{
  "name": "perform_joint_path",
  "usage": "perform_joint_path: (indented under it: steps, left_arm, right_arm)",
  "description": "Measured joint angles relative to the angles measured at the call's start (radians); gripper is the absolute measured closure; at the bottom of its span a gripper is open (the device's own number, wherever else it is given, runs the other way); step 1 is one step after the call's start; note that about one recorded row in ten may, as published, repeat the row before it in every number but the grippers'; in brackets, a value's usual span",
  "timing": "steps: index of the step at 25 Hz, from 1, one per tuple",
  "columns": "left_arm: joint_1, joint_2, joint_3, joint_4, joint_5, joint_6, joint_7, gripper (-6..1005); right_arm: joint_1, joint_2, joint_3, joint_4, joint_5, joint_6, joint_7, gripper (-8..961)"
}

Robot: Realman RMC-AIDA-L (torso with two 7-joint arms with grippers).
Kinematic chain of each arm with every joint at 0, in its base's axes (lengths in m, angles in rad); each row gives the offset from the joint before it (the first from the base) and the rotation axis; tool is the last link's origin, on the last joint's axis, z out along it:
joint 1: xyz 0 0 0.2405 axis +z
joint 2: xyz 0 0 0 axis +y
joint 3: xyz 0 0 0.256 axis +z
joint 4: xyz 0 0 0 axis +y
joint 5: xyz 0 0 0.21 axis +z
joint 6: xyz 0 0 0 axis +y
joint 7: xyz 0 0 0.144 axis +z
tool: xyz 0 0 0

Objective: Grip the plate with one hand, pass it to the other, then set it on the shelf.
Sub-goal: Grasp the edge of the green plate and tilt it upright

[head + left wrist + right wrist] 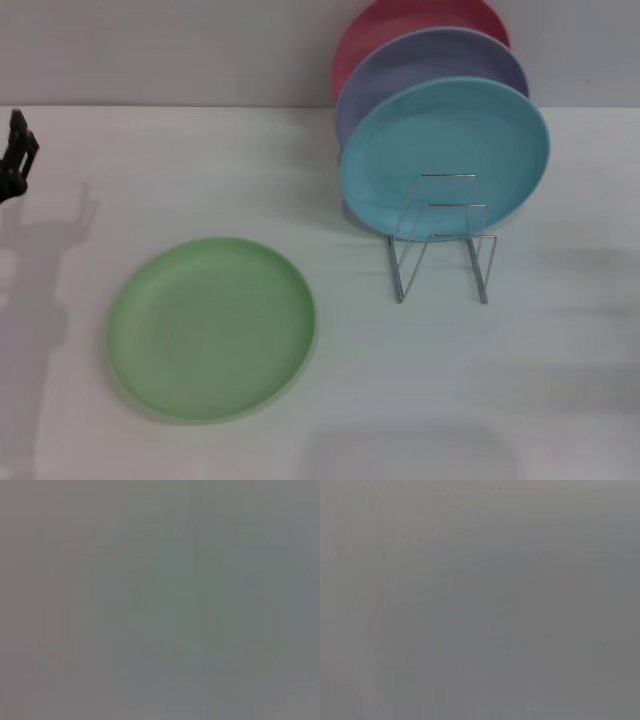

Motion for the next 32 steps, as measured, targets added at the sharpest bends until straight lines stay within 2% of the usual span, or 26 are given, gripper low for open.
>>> perform_joint_path:
  steps: [1, 3, 5, 6, 7, 8, 10, 11, 12, 13, 14, 15, 16, 17, 18, 19, 20, 21, 24, 25, 26, 27, 28, 30, 31, 32]
  left_arm:
    - [0.0, 0.0, 0.0, 0.0, 0.0, 0.0, 0.0, 171]
    - [0.004, 0.017, -0.059, 0.066, 0.011, -0.153, 0.026, 171]
    - [0.021, 0.044, -0.134, 0.172, 0.043, -0.323, 0.089, 172]
    - [0.021, 0.044, -0.134, 0.172, 0.043, -0.323, 0.089, 172]
    - [0.044, 0.057, -0.201, 0.255, 0.073, -0.429, 0.135, 172]
    - [0.044, 0.057, -0.201, 0.255, 0.073, -0.429, 0.135, 172]
    - [0.081, 0.062, -0.29, 0.375, 0.123, -0.556, 0.19, 172]
    - [0.1, 0.062, -0.332, 0.435, 0.151, -0.625, 0.219, 172]
    - [0.133, 0.054, -0.414, 0.542, 0.195, -0.757, 0.265, 172]
    - [0.133, 0.054, -0.414, 0.542, 0.195, -0.757, 0.265, 172]
    - [0.148, 0.046, -0.458, 0.598, 0.216, -0.836, 0.291, 172]
    - [0.169, 0.023, -0.55, 0.703, 0.247, -0.99, 0.337, 172]
    - [0.169, 0.023, -0.55, 0.703, 0.247, -0.99, 0.337, 172]
    - [0.176, 0.001, -0.628, 0.785, 0.267, -1.138, 0.377, 172]
    - [0.176, 0.001, -0.628, 0.785, 0.267, -1.138, 0.377, 172]
    - [0.177, -0.006, -0.664, 0.828, 0.274, -1.227, 0.395, 172]
    - [0.174, -0.007, -0.7, 0.879, 0.279, -1.35, 0.404, 173]
    - [0.174, -0.007, -0.7, 0.879, 0.279, -1.35, 0.404, 173]
    - [0.154, -0.005, -0.771, 0.952, 0.292, -1.568, 0.404, 173]
    - [0.135, -0.005, -0.833, 0.993, 0.312, -1.722, 0.398, 173]
    - [0.135, -0.005, -0.833, 0.993, 0.312, -1.722, 0.398, 173]
    - [0.116, -0.006, -0.881, 1.02, 0.329, -1.86, 0.387, 173]
    - [0.116, -0.006, -0.881, 1.02, 0.329, -1.86, 0.387, 173]
    - [0.077, -0.005, -0.946, 1.045, 0.366, -2.072, 0.347, 173]
    - [0.077, -0.005, -0.946, 1.045, 0.366, -2.072, 0.347, 173]
    - [0.057, -0.005, -0.974, 1.052, 0.392, -2.169, 0.322, 173]
  right_arm:
    - [0.0, 0.0, 0.0, 0.0, 0.0, 0.0, 0.0, 307]
    - [0.002, 0.0, 0.0, 0.0, -0.002, -0.005, 0.0, 307]
    - [0.003, 0.0, 0.0, 0.0, -0.003, -0.007, 0.0, 307]
    - [0.003, 0.0, 0.0, 0.0, -0.003, -0.007, 0.0, 307]
    - [0.004, 0.0, 0.0, 0.0, -0.003, -0.008, 0.0, 306]
    - [0.004, 0.0, 0.0, 0.0, -0.003, -0.008, 0.0, 306]
    - [0.005, 0.0, 0.0, 0.001, -0.004, -0.009, 0.0, 306]
    - [0.006, 0.0, 0.0, 0.002, -0.004, -0.009, 0.0, 306]
    - [0.007, 0.0, 0.0, 0.004, -0.004, -0.009, 0.0, 306]
    - [0.007, 0.0, 0.0, 0.004, -0.004, -0.009, 0.0, 306]
    - [0.008, 0.0, 0.0, 0.004, -0.004, -0.009, 0.0, 306]
    - [0.012, 0.0, 0.0, 0.005, -0.004, -0.008, 0.0, 306]
    - [0.012, 0.0, 0.0, 0.005, -0.004, -0.008, 0.0, 306]
    - [0.013, 0.0, 0.0, 0.005, -0.004, -0.007, 0.0, 306]
    - [0.015, 0.0, 0.0, 0.005, -0.004, -0.006, 0.0, 306]
    - [0.016, 0.0, 0.0, 0.005, -0.004, -0.006, 0.0, 306]
    - [0.018, 0.0, 0.0, 0.007, -0.003, -0.007, 0.0, 306]
    - [0.018, 0.0, 0.0, 0.007, -0.003, -0.007, 0.0, 306]
    - [0.023, -0.001, 0.002, 0.008, -0.001, -0.009, 0.0, 307]
    - [0.028, -0.002, 0.003, 0.008, 0.0, -0.011, 0.0, 307]
    - [0.028, -0.002, 0.003, 0.008, 0.0, -0.011, 0.0, 308]
    - [0.034, -0.003, 0.005, 0.008, 0.0, -0.011, 0.0, 308]
    - [0.034, -0.003, 0.005, 0.008, 0.0, -0.011, 0.0, 309]
    - [0.044, -0.003, 0.009, 0.006, 0.001, -0.011, 0.0, 309]
    - [0.044, -0.003, 0.009, 0.006, 0.001, -0.011, 0.0, 308]
    - [0.05, -0.004, 0.016, 0.005, 0.002, -0.01, 0.0, 308]
